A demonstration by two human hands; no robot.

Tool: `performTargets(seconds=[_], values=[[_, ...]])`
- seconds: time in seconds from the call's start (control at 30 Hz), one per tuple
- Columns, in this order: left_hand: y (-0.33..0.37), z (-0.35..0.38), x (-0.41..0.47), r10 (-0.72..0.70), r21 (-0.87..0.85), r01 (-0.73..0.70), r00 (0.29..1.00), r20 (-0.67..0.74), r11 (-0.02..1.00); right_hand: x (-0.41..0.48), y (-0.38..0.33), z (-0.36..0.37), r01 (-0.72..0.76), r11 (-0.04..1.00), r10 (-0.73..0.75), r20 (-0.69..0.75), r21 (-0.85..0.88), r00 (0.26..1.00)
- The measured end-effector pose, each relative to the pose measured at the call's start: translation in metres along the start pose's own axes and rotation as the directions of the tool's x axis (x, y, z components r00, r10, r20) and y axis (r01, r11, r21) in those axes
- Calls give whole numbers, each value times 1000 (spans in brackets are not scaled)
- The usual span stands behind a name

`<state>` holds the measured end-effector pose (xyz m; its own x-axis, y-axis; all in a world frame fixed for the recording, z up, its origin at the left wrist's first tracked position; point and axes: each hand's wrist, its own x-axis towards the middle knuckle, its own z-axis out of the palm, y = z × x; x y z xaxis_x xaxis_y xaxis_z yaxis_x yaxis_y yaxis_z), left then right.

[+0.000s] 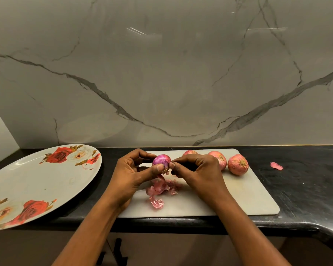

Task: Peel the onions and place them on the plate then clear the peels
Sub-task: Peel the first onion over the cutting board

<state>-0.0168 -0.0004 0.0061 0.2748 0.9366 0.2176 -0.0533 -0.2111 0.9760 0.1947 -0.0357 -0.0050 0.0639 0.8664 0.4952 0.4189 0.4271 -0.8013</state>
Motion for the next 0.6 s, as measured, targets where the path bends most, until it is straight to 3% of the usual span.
performTargets(seconds=[0.3, 0.6], values=[[-3, -5, 3, -43, -137, 48, 998, 35, 989, 3, 1, 1, -134, 973, 140, -21, 186, 990], [-4, -3, 3, -23, -77, 26, 999, 48, 997, 1, 2, 1, -123, 985, 123, 9, 122, 992]])
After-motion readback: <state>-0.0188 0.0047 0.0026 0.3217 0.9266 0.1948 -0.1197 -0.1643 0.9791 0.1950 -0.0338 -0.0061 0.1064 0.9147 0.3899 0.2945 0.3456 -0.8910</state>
